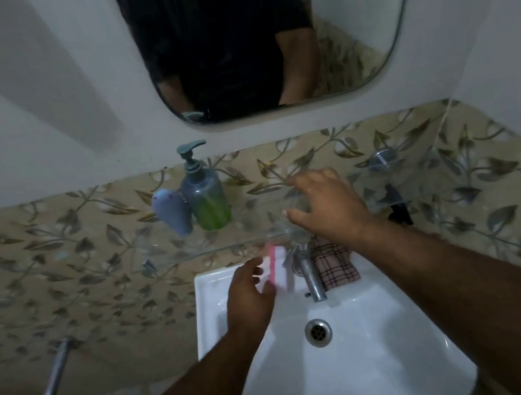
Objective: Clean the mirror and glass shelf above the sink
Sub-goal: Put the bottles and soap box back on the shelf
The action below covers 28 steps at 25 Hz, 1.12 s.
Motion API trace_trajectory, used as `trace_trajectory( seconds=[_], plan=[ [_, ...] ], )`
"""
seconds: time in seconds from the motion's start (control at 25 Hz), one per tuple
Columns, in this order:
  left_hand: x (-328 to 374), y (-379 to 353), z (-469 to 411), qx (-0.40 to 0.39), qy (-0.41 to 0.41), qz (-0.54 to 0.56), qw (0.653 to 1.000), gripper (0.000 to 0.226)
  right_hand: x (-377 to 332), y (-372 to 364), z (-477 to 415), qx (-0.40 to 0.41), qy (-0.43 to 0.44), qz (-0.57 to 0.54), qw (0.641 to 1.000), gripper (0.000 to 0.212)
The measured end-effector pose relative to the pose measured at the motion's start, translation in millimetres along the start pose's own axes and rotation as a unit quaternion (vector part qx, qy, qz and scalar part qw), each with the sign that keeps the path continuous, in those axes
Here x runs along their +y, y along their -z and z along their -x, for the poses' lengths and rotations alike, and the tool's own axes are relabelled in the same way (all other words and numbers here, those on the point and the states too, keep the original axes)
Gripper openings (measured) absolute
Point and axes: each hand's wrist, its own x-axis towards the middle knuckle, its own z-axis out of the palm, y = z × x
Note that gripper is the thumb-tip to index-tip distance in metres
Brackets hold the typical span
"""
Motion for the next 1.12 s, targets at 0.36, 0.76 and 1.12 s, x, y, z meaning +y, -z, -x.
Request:
trace_trajectory(
  seconds=[0.36,0.76,1.12],
  plan=[
    [-29,-64,-33,-0.085,0.132,-0.064,0.986,0.081,16,-14,11,-0.095,0.019,0.089,0.991,0.099],
    [-28,-57,-22,-0.031,0.118,-0.065,0.990,0.041,22,-27,17,-0.099,0.032,0.110,0.989,0.103],
    [-12,48,53,-0.004,0.049,0.060,0.997,0.042,22,-23,16,-0.102,0.038,0.073,0.991,0.101]
  ],
)
